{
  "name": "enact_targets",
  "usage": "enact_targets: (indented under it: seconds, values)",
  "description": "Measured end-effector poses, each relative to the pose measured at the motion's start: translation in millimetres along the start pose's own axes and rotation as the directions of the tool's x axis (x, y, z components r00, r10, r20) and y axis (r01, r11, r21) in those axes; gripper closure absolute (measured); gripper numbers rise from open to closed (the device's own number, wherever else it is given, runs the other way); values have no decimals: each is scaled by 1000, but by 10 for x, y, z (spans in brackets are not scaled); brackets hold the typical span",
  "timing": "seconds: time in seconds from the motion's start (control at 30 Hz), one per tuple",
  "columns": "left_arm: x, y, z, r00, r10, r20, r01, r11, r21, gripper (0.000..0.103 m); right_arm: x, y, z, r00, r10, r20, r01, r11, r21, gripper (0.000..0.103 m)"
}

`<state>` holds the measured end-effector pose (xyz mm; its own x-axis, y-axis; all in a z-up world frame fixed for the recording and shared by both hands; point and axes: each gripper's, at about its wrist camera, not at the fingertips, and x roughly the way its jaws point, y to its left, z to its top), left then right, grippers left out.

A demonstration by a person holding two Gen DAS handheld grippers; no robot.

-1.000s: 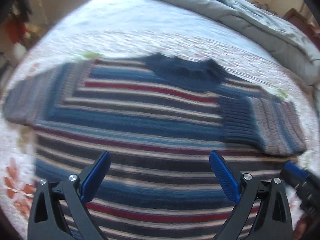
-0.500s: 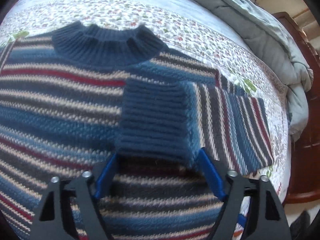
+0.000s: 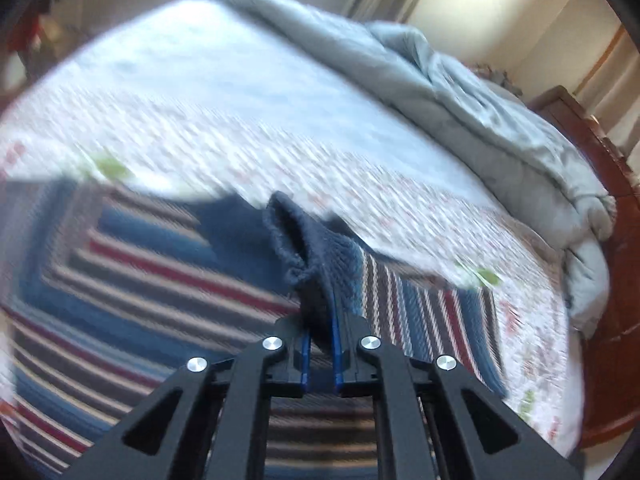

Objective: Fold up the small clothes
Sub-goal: 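Grasp the other sleeve cuff with the left tool and fold it across the body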

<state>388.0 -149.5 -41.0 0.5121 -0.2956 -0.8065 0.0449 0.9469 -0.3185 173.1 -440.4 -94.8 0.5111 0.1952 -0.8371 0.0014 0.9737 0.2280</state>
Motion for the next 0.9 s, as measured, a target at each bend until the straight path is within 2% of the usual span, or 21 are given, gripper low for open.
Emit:
enact_targets:
  seconds: [0.1, 0.17, 0.27, 0.37, 0.43, 0.5, 0.53, 0.63, 0.7, 0.8, 0.9]
  values:
    - [-109, 427, 142, 994, 98, 47, -98, 995, -1, 95, 63, -3, 109, 999, -46, 8, 46, 999, 2, 44]
    - [-67, 703, 164, 991, 133, 31, -132, 991, -30, 95, 150, 12, 198, 996, -84, 2, 84, 996, 1, 44]
    - [114, 1032, 93, 990, 141, -23, -143, 987, -68, 95, 340, 97, 332, 994, -108, -18, 108, 994, -13, 43]
    - [303, 1184, -34, 990, 122, -70, -128, 988, -89, 95, 564, 245, 493, 992, -123, -37, 121, 992, -45, 43]
    - [360, 1243, -88, 990, 117, -73, -124, 988, -93, 94, 674, 306, 574, 987, -154, -40, 151, 986, -66, 43]
    - [392, 1242, -106, 991, 116, -61, -121, 989, -84, 94, 760, 325, 716, 984, -175, -33, 173, 983, -58, 53]
    - [386, 1226, -111, 992, 111, -55, -115, 990, -82, 94, 782, 276, 779, 986, -165, -37, 163, 986, -46, 68]
    - [333, 1191, -118, 996, 81, -32, -83, 994, -74, 94, 784, 136, 875, 990, -130, -56, 131, 991, 9, 85]
    - [337, 1170, -144, 995, 89, -36, -91, 994, -56, 92, 727, 63, 838, 991, -121, -57, 123, 992, 26, 88]
    - [504, 1193, -240, 982, 161, -96, -165, 986, -33, 88, 749, 65, 729, 980, -174, -94, 176, 984, 5, 88]
    - [539, 1223, -301, 980, 166, -107, -170, 985, -27, 84, 773, 87, 730, 979, -182, -96, 182, 983, -5, 84]
